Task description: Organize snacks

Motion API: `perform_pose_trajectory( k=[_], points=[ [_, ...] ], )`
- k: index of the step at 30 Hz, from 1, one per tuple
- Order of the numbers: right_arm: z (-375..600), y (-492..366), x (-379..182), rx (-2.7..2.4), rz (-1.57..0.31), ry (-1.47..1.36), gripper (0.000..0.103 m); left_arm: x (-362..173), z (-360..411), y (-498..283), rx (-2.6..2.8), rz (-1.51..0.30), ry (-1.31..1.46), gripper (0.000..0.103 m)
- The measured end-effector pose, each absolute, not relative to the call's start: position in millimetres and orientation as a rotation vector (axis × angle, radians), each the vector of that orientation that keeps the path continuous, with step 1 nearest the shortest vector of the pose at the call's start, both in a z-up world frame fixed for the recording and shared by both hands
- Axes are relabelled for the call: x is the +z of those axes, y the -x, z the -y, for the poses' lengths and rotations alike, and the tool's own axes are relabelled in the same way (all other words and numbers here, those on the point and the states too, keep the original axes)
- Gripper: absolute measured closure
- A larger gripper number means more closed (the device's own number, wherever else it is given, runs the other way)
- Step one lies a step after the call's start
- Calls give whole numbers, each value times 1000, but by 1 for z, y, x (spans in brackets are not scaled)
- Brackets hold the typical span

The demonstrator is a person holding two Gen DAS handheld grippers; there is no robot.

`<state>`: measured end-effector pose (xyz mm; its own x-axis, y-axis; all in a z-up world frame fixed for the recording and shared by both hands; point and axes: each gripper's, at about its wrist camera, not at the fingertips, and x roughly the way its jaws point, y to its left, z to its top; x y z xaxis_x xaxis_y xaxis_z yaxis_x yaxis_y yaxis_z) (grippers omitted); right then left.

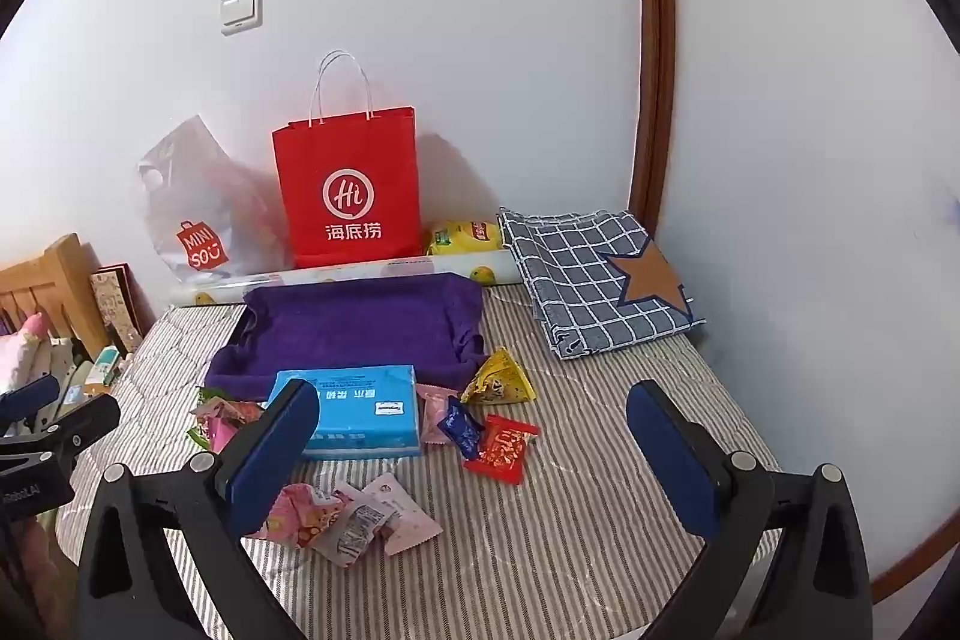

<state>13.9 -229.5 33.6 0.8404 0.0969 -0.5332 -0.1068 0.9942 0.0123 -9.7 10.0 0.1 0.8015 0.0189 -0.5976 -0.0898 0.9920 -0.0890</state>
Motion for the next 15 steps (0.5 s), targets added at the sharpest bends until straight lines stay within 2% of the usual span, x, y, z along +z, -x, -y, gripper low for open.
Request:
perform_pose_trajectory(
  k=[15],
  points=[
    [230,-16,31,118,-573,10,0,-3,-12,13,63,-644,113,0]
  ],
)
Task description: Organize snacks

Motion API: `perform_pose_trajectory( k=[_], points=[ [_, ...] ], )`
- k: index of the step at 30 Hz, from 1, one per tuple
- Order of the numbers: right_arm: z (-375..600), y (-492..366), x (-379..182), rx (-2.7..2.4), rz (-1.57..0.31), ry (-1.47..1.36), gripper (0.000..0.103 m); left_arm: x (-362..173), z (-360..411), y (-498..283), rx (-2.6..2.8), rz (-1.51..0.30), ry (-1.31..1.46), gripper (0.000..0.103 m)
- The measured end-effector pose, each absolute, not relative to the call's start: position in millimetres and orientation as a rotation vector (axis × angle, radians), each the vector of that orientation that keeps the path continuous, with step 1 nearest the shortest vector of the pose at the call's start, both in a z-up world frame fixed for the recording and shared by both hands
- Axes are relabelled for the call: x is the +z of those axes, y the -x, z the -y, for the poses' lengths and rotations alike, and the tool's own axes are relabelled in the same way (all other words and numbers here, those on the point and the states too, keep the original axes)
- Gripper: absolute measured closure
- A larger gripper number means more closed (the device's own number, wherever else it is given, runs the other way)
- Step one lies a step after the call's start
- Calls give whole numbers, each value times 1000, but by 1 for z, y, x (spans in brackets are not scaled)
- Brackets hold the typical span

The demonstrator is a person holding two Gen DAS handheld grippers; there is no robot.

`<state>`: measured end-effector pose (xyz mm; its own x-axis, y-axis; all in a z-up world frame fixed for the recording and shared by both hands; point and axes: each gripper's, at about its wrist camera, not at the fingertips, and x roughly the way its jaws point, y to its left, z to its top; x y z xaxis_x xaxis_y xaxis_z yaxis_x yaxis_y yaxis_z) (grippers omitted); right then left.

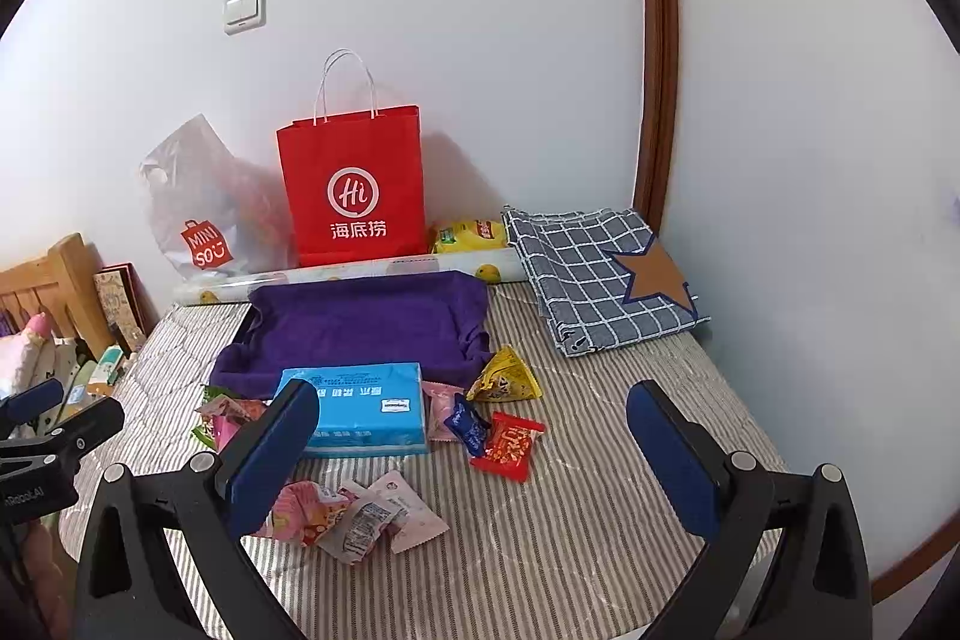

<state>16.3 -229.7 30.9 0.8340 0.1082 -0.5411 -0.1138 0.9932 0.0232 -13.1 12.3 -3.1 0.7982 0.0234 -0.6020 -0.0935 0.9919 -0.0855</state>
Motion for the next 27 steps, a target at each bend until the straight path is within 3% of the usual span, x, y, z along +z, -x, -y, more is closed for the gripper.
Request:
perform_pose_trajectory(
  k=[16,27],
  points=[
    [234,-9,35,114,-456,-27,0,5,-5,17,42,-623,100,0],
    [235,-12,35,118,-518,-41,0,5,1,15,39,-626,82,0]
  ],
)
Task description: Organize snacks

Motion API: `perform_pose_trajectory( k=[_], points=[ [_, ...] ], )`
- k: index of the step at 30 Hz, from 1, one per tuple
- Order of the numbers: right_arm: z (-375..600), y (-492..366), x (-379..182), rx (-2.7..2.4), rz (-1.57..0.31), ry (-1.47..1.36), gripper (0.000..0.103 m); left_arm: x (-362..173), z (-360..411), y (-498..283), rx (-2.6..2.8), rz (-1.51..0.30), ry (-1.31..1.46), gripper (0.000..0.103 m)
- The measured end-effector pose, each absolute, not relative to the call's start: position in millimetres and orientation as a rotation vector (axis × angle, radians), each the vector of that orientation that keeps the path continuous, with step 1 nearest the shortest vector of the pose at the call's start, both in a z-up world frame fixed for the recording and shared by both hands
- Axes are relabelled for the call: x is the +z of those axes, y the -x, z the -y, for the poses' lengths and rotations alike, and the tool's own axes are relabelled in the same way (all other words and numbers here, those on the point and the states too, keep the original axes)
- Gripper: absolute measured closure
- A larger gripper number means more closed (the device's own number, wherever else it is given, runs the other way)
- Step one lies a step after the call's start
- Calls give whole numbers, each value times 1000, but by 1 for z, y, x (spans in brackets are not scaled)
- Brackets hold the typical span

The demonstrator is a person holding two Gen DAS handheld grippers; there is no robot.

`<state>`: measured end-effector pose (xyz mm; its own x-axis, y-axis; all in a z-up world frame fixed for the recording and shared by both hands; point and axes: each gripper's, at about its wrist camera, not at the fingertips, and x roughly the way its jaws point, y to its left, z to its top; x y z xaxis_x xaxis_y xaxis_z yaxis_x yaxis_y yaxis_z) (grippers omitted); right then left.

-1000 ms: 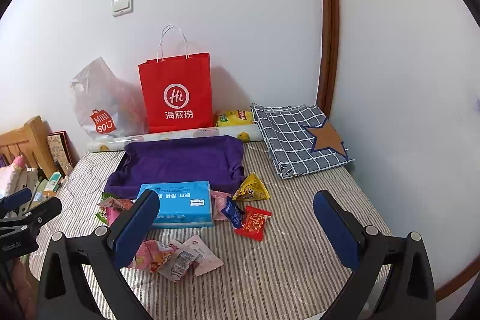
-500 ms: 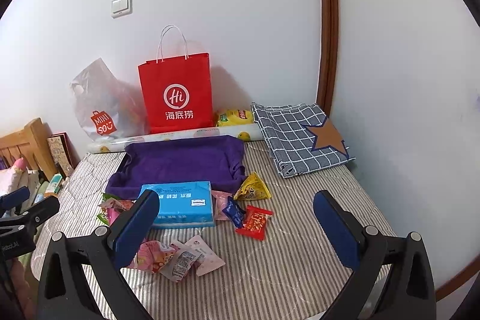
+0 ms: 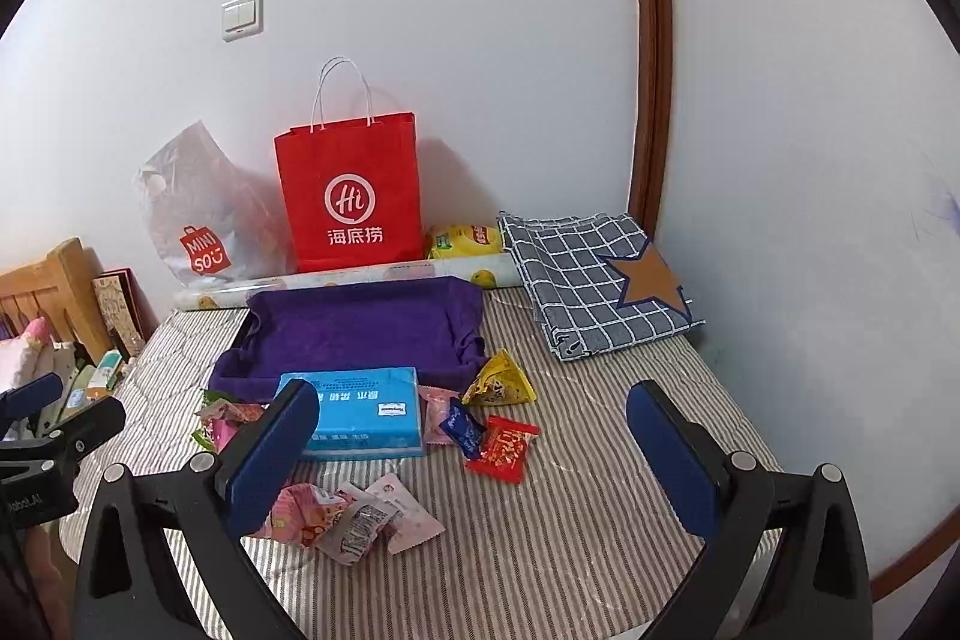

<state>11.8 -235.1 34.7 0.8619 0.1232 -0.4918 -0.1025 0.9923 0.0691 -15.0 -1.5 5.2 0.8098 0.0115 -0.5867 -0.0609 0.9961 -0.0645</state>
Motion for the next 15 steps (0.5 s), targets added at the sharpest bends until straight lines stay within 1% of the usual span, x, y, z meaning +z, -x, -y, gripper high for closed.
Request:
perform_pose_trajectory(
  k=[5,15],
  points=[
    [233,-14,33,114,-540,-17,0,5,2,15,39,-623,83,0],
    [231,-11,34,116,-519,13,0,4,2,14,33,-624,89,0]
  ],
)
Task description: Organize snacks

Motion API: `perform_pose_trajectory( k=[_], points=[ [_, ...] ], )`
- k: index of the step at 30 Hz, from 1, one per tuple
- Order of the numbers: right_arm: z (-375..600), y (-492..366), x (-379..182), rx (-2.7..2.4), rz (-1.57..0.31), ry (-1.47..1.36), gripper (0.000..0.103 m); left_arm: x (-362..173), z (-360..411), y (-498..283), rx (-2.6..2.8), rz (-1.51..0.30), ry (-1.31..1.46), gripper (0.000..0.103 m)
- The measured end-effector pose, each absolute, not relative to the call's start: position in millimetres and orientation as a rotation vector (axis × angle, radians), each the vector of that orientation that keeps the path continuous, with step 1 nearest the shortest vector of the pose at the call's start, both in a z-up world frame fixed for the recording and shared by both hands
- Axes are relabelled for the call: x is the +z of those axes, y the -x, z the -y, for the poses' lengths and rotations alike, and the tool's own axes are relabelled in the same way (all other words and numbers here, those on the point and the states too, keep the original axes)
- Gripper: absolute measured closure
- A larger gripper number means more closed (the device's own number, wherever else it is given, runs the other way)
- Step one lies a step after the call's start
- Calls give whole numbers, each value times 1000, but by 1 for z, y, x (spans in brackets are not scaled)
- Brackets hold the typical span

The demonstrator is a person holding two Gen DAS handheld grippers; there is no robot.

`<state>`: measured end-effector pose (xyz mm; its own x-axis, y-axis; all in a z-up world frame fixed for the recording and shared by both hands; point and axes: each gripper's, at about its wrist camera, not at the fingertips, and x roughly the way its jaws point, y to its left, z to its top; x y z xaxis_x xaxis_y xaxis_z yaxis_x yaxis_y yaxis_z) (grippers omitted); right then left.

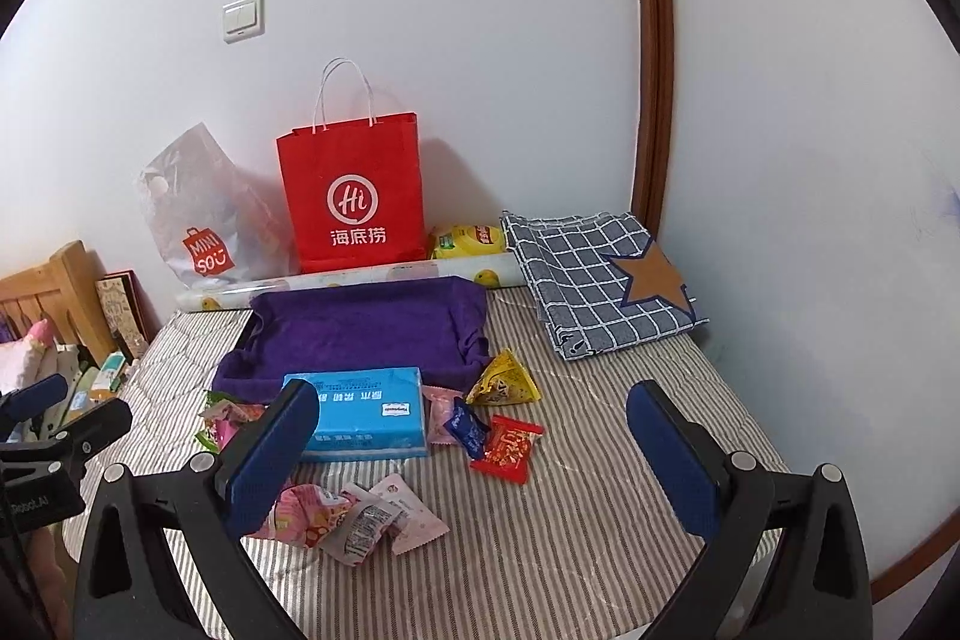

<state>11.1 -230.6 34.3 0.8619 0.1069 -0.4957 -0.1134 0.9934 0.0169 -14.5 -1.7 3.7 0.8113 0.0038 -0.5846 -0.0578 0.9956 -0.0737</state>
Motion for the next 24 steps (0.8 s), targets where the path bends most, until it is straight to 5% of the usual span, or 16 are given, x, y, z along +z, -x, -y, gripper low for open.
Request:
perform_pose_trajectory(
  k=[24],
  points=[
    [226,-50,-31,103,-618,-30,0,-50,-10,-17,93,-753,55,0]
  ],
)
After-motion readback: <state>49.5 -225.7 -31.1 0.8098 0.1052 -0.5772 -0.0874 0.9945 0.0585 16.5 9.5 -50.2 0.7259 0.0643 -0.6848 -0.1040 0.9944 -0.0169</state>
